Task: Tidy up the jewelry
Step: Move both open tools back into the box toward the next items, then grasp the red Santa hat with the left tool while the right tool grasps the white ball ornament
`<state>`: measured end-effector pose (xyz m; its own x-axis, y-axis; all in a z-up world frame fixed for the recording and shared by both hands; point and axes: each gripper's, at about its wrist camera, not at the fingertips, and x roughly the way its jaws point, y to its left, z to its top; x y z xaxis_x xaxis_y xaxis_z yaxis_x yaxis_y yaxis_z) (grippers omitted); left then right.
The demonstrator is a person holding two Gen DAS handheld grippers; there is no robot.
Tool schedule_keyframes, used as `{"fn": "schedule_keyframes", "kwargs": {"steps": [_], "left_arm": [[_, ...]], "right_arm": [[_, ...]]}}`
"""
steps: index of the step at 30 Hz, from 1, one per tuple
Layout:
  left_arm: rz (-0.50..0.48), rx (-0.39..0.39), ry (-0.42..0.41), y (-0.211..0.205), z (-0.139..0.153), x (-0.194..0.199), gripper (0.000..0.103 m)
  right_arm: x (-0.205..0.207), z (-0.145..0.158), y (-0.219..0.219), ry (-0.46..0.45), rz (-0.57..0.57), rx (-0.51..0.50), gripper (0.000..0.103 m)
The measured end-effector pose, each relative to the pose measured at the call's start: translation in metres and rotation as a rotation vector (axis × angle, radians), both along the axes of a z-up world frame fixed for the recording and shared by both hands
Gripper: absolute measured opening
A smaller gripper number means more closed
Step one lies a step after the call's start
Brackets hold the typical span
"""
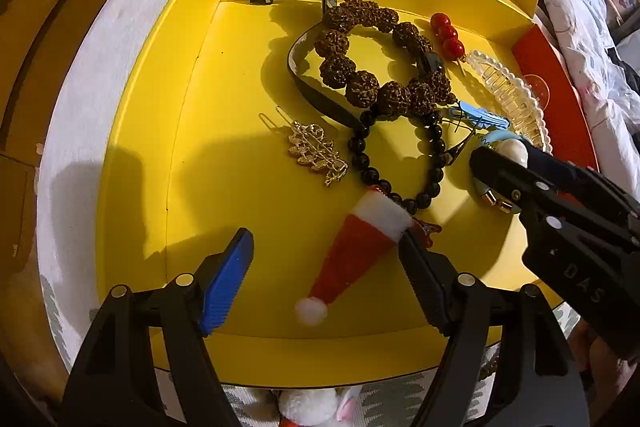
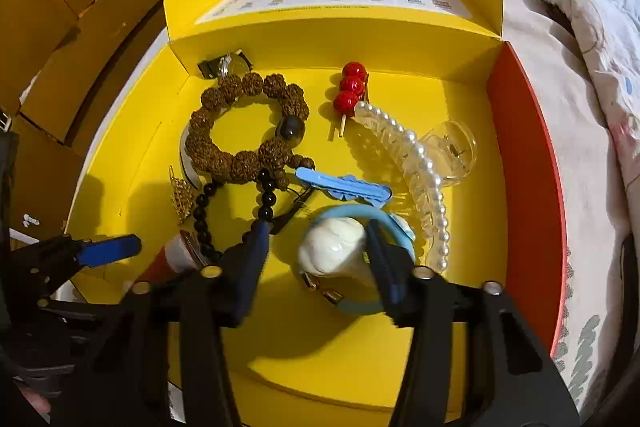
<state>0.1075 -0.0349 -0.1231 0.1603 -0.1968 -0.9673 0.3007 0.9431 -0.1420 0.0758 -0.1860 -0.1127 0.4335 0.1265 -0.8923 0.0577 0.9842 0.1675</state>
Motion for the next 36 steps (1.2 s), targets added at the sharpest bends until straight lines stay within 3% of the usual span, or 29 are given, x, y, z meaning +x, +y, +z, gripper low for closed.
{"fn": "schedule_keyframes", "kwargs": {"steps": [3,21,36], "left_arm": [[0.009,-0.004,0.004,0.005,0.002,0.001,0.07],[0.022,-0.076,0.039,0.03,0.009,0.0,0.022],[0.013,-0.089,-0.023,0.019,0.023,-0.005,0.012]], "right_arm": [[-0.002,-0.001,-0.001,0.013,-0.002,0.017,0.037],[-0.011,0.013,-0.01,-0.015,-0.016,0.118,0.037],[-0.014,0.018,-0.015,-0.027,-0.019,0.15,0.037]]}}
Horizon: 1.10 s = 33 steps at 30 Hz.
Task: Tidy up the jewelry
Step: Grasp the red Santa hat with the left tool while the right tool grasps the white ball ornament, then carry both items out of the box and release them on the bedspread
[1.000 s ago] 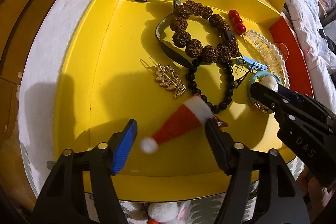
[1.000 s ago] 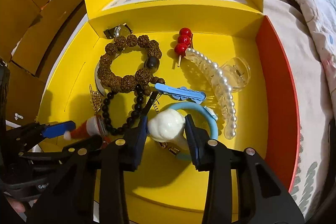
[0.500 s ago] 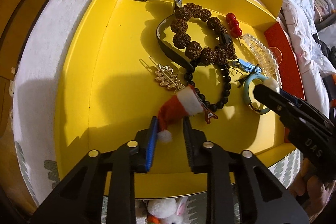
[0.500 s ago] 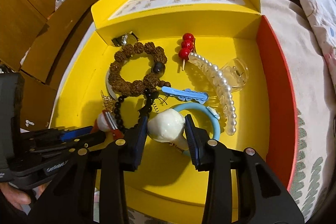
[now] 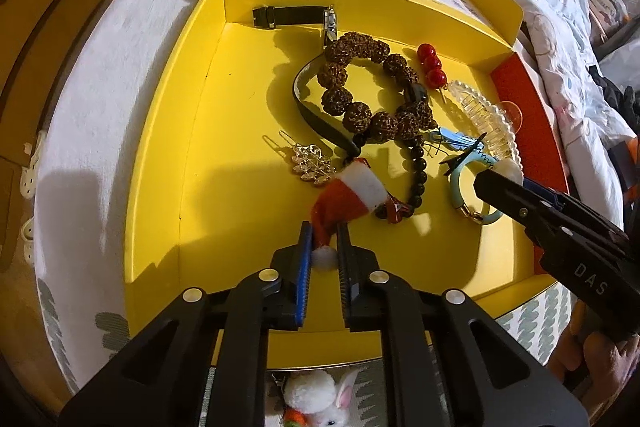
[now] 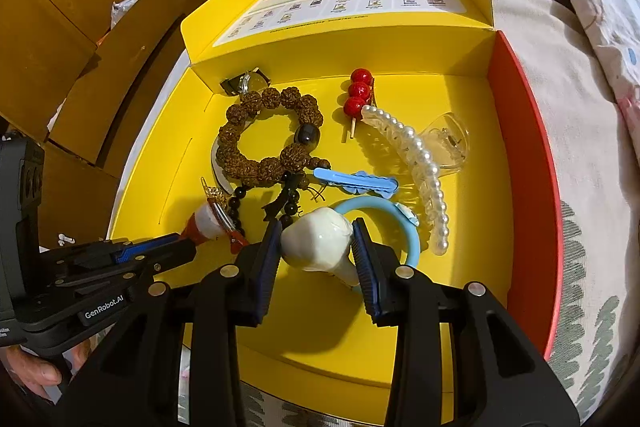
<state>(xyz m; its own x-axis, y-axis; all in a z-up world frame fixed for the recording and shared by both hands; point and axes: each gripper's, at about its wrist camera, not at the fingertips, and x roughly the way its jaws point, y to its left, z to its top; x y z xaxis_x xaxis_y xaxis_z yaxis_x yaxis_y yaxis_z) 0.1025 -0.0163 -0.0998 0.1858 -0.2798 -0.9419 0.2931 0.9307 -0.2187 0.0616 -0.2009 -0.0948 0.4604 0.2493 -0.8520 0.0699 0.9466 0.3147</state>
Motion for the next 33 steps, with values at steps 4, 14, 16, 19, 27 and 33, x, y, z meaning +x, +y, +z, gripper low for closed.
{"fn": "schedule_keyframes", "kwargs": {"steps": [4,14,16,19,27,33], "left_arm": [[-0.007,-0.007,-0.014,-0.003,0.004,-0.001,0.011],[-0.006,-0.051,-0.068,0.01,0.03,-0.015,0.011],[-0.008,-0.061,-0.078,0.014,0.036,-0.02,0.011],[-0.007,-0.083,-0.097,0.019,0.047,-0.027,0.011],[-0.023,-0.148,-0.163,0.038,0.088,-0.071,0.011],[-0.002,-0.138,-0.176,0.059,0.096,-0.106,0.011]], "right_arm": [[-0.001,0.002,0.0,-0.007,-0.002,0.005,0.037],[-0.019,0.025,-0.006,-0.043,-0.01,0.03,0.037],[-0.026,0.034,-0.007,-0.053,-0.006,0.041,0.037],[-0.041,0.047,-0.009,-0.072,-0.007,0.047,0.037],[-0.088,0.07,-0.014,-0.097,-0.019,0.063,0.037],[-0.13,0.063,-0.021,-0.064,-0.036,0.048,0.037]]}}
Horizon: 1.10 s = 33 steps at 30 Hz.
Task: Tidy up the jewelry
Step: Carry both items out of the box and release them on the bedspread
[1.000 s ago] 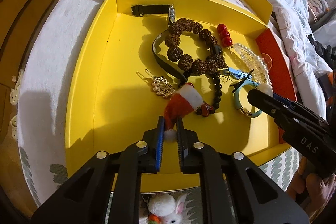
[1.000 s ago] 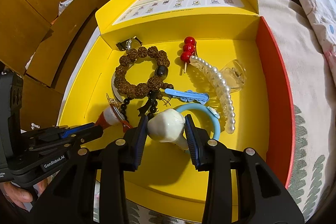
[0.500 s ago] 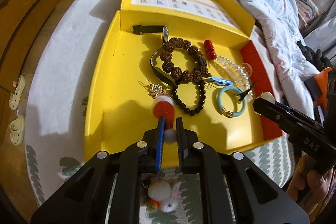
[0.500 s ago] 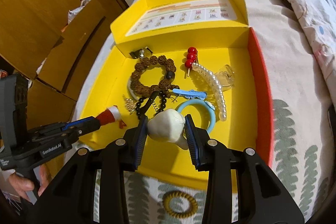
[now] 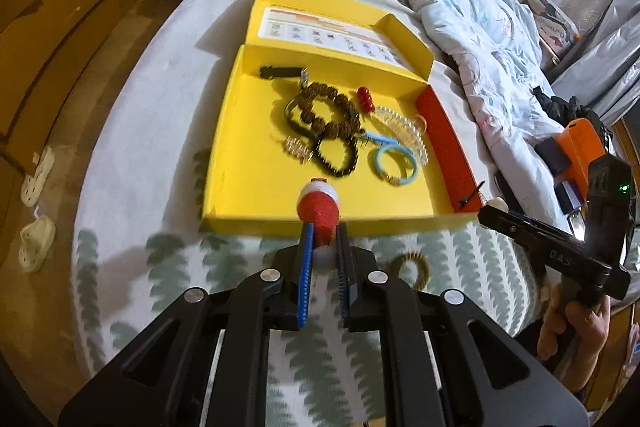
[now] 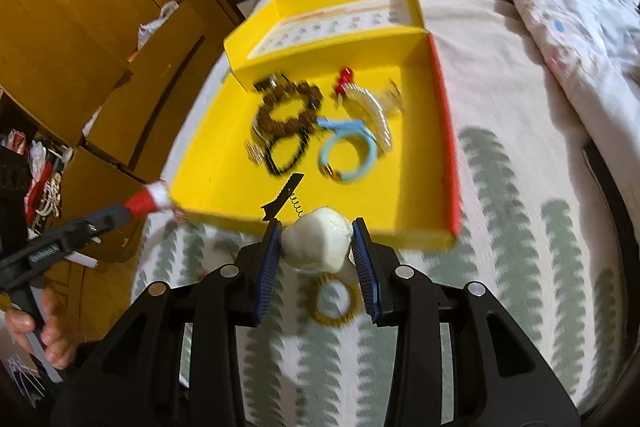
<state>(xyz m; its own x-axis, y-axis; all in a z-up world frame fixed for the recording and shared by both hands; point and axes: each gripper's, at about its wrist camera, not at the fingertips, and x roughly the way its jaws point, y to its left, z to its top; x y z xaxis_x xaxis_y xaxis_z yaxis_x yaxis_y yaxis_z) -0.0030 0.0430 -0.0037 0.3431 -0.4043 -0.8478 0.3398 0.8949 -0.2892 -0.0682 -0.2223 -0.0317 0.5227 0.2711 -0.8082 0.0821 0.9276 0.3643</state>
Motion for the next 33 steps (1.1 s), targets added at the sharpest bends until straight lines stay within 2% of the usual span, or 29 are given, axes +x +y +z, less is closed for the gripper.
{"fn": "schedule_keyframes", "kwargs": {"steps": [4,8,14,21,25,26,29,30,33], "left_arm": [[0.024,0.034,-0.008,0.014,-0.005,-0.015,0.011],[0.058,0.059,0.043,0.026,-0.025,-0.023,0.011],[0.076,0.124,0.075,0.029,-0.048,-0.024,0.011],[0.094,0.188,0.177,0.032,-0.087,-0.014,0.011],[0.091,0.239,0.177,0.028,-0.095,-0.015,0.013],[0.09,0.241,0.179,0.028,-0.096,-0.016,0.016],[0.09,0.238,0.182,0.03,-0.093,-0.017,0.05],[0.09,0.235,0.168,0.03,-0.09,-0.018,0.054],[0.086,0.236,0.141,0.028,-0.082,-0.02,0.055]], "right_arm": [[-0.022,-0.008,-0.008,0.027,-0.009,0.0,0.037],[-0.031,-0.025,-0.013,0.074,-0.021,-0.007,0.037],[-0.026,-0.05,-0.017,0.146,-0.036,-0.03,0.037],[-0.021,-0.074,-0.022,0.215,-0.05,-0.039,0.037],[-0.019,-0.081,-0.022,0.236,-0.046,-0.046,0.037],[-0.018,-0.083,-0.022,0.247,-0.041,-0.055,0.037],[-0.017,-0.084,-0.019,0.253,-0.046,-0.092,0.041],[-0.018,-0.083,-0.019,0.254,-0.046,-0.094,0.041],[-0.019,-0.079,-0.022,0.248,-0.06,-0.102,0.042]]}}
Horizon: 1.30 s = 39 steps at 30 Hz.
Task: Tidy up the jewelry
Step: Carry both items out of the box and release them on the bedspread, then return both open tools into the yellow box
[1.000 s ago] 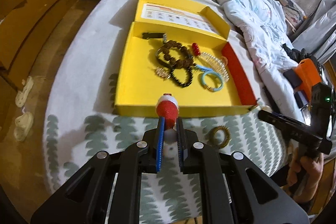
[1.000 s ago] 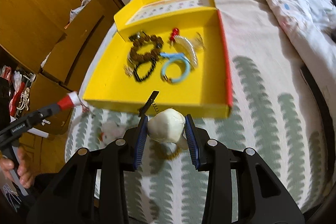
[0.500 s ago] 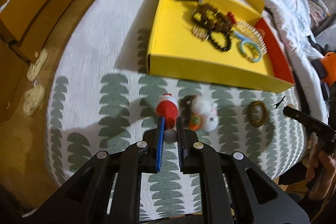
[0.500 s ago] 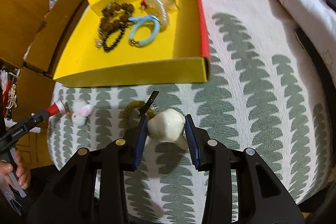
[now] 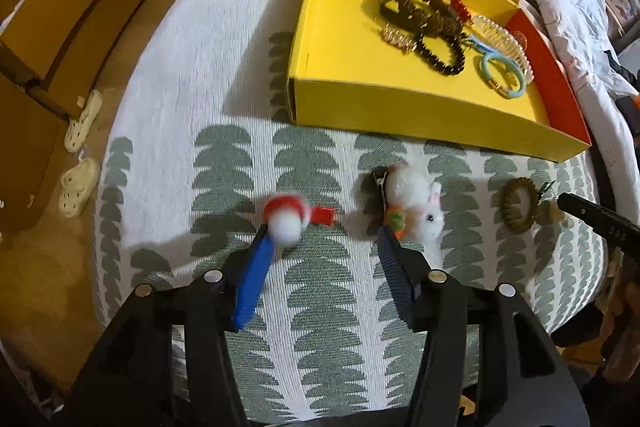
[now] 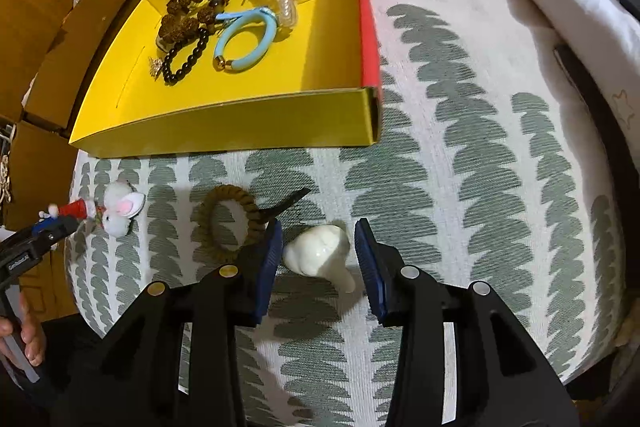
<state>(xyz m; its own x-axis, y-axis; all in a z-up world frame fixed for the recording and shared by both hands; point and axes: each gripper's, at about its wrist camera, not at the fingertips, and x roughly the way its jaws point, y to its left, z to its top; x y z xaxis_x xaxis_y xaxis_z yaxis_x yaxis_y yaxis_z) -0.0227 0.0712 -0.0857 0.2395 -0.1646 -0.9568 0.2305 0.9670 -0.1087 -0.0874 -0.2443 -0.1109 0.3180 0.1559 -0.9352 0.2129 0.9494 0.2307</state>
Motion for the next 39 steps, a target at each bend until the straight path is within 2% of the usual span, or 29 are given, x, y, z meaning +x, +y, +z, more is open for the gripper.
{"fn": "schedule_keyframes", "kwargs": {"steps": [5,13,16,20,23,25,26,28,29,30,34,36,39], "left_arm": [[0.004,-0.02,-0.028,0.001,0.012,0.002,0.056],[-0.034,-0.099,-0.101,-0.017,0.04,0.01,0.056],[-0.062,-0.126,-0.099,-0.03,0.044,0.016,0.056],[-0.066,-0.1,-0.078,-0.032,0.038,0.015,0.056],[-0.05,-0.128,-0.003,-0.02,0.024,0.014,0.056],[-0.044,-0.128,0.025,-0.015,0.017,0.014,0.069],[-0.032,-0.09,0.054,-0.013,0.008,0.018,0.076],[-0.014,-0.038,0.095,-0.009,-0.003,0.021,0.076],[-0.012,-0.039,0.112,-0.008,-0.005,0.021,0.076],[-0.012,-0.055,0.116,-0.006,-0.002,0.019,0.076],[-0.054,-0.058,0.018,-0.011,0.021,0.01,0.08],[-0.075,-0.113,0.016,-0.012,0.027,0.009,0.084],[-0.079,-0.133,0.021,-0.012,0.029,0.011,0.084]], "right_arm": [[-0.003,0.022,0.001,-0.063,-0.006,-0.01,0.042],[0.008,0.069,0.02,-0.265,0.04,0.046,0.042],[0.022,0.072,0.025,-0.277,0.044,0.075,0.042],[0.033,0.07,0.03,-0.266,0.045,0.081,0.042],[0.033,0.069,0.03,-0.263,0.054,0.078,0.042],[0.031,0.07,0.028,-0.269,0.045,0.075,0.042],[0.03,0.07,0.027,-0.269,0.041,0.077,0.042],[0.028,0.071,0.026,-0.274,0.035,0.08,0.042],[0.027,0.072,0.026,-0.278,0.035,0.08,0.042],[0.026,0.073,0.027,-0.28,0.039,0.081,0.042],[0.025,0.074,0.029,-0.29,0.044,0.077,0.042],[0.025,0.074,0.029,-0.288,0.045,0.078,0.042],[0.026,0.074,0.031,-0.285,0.044,0.076,0.042]]}}
